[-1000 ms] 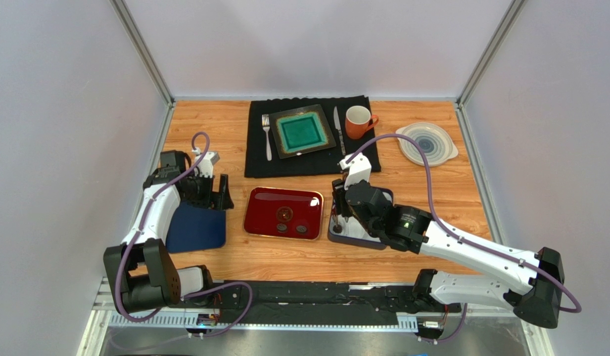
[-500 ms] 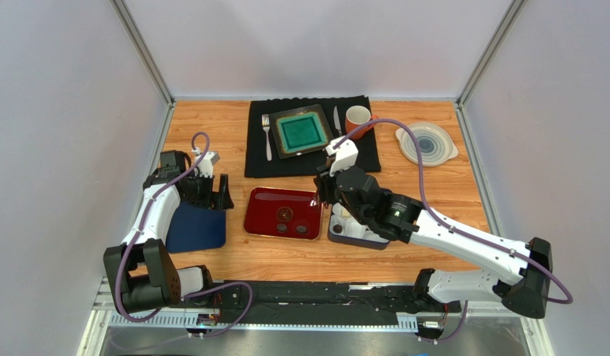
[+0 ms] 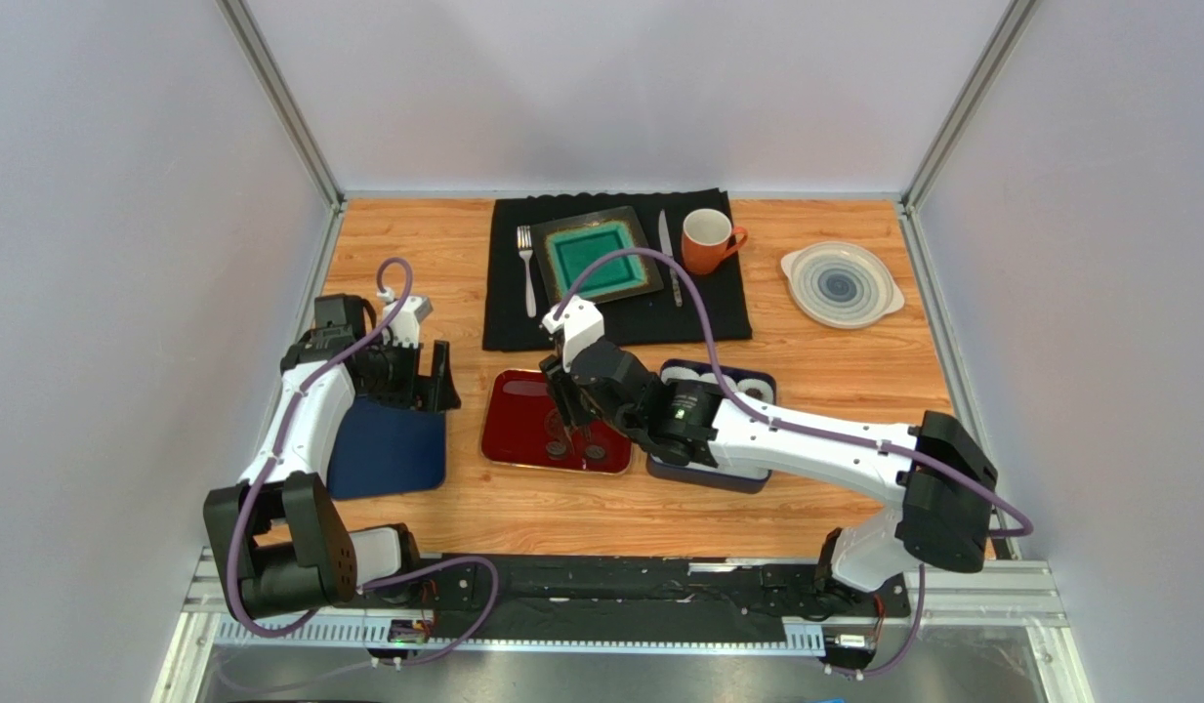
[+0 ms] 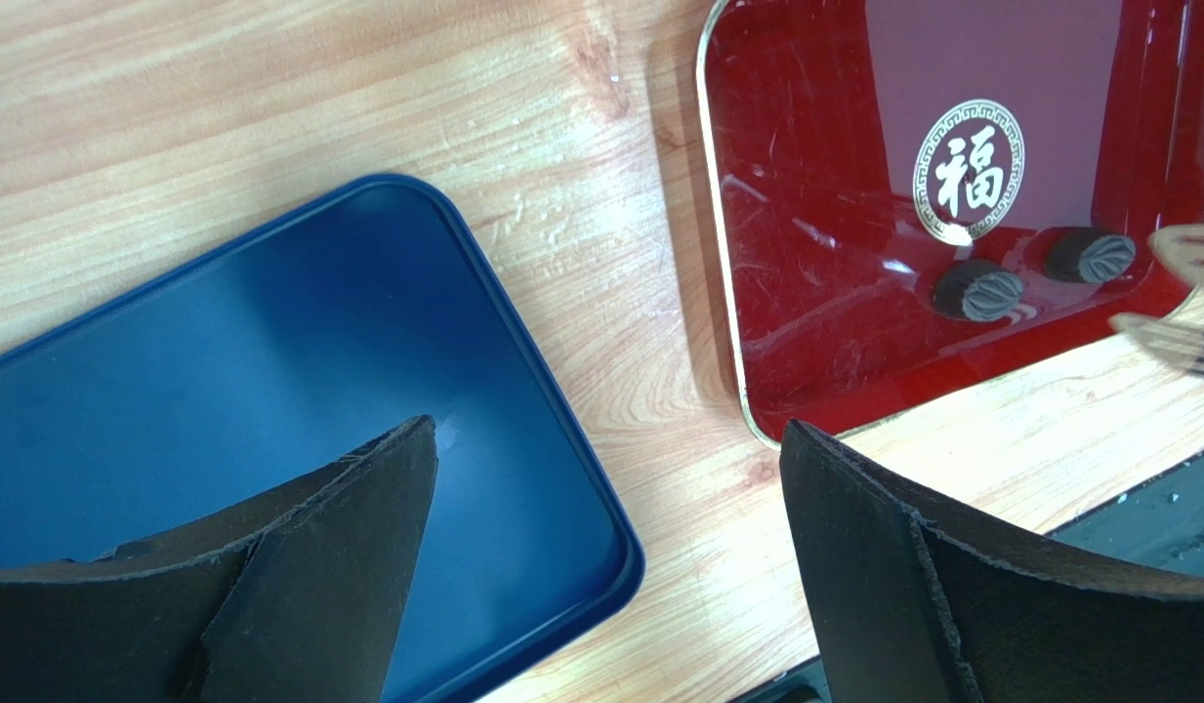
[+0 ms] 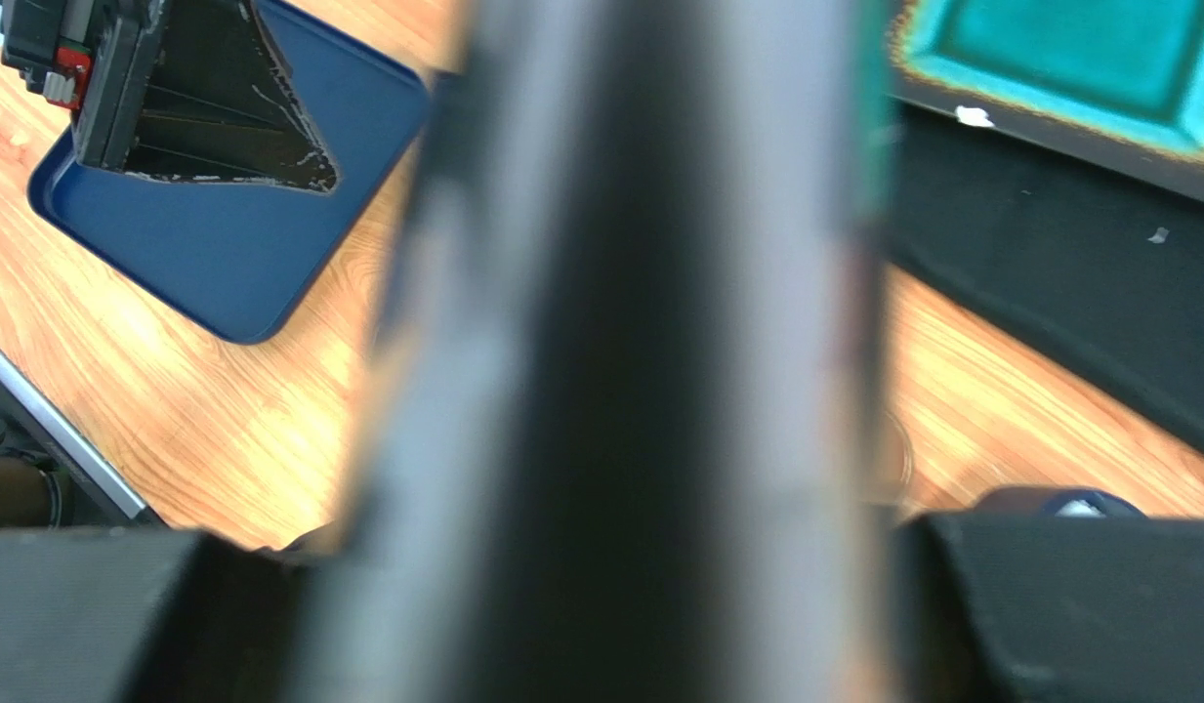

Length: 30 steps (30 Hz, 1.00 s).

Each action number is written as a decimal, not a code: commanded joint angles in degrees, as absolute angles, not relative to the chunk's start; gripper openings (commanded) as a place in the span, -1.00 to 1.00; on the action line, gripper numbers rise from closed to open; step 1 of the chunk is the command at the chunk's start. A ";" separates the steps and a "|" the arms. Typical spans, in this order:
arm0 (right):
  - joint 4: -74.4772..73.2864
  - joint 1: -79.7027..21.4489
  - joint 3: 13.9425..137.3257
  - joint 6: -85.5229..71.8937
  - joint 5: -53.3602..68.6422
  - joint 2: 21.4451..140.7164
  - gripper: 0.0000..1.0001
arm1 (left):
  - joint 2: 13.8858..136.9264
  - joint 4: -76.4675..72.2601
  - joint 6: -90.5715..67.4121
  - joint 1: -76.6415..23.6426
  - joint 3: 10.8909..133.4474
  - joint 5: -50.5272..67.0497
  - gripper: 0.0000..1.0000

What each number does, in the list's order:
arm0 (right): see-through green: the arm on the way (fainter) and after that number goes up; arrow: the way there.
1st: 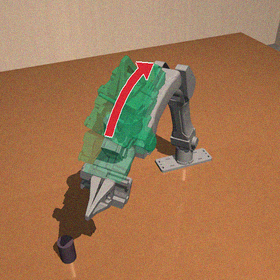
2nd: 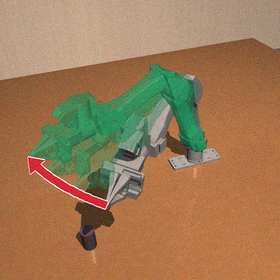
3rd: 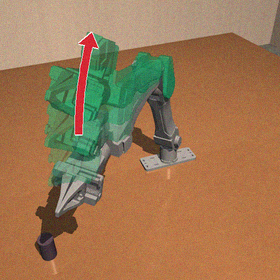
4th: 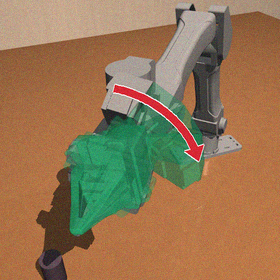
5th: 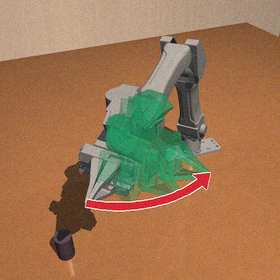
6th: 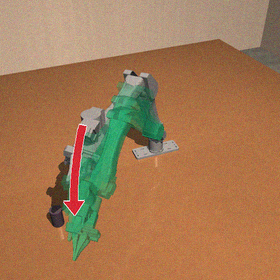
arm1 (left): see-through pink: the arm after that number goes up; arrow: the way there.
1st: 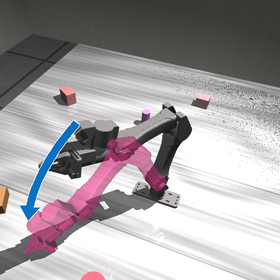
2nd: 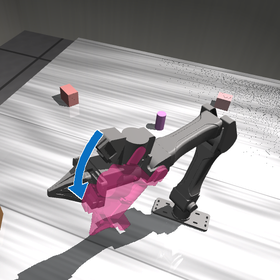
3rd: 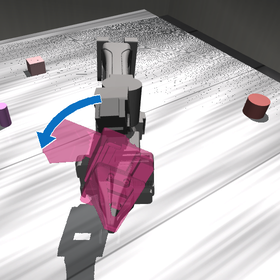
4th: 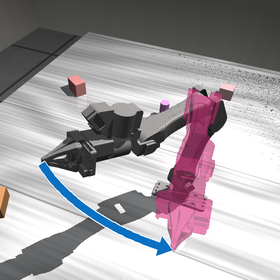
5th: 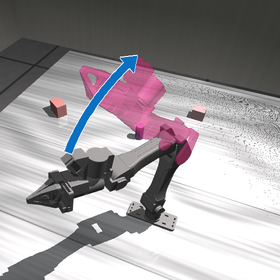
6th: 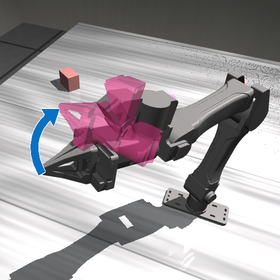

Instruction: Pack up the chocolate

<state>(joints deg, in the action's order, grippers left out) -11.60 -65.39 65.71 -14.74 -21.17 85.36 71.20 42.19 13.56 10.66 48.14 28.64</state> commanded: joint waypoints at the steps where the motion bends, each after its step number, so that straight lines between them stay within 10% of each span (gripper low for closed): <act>1: -6.07 -65.92 69.70 -14.94 -19.25 87.18 -0.16 | 69.87 42.10 13.80 11.07 50.27 29.44 0.91; 30: -2.37 -66.00 70.22 -15.12 -19.25 95.53 -0.16 | 69.79 42.19 14.41 11.07 50.45 29.27 0.91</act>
<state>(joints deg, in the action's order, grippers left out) -5.80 -65.60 67.57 -14.79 -18.50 94.87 71.20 42.22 13.56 10.66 48.40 28.62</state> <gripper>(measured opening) 0.422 0.957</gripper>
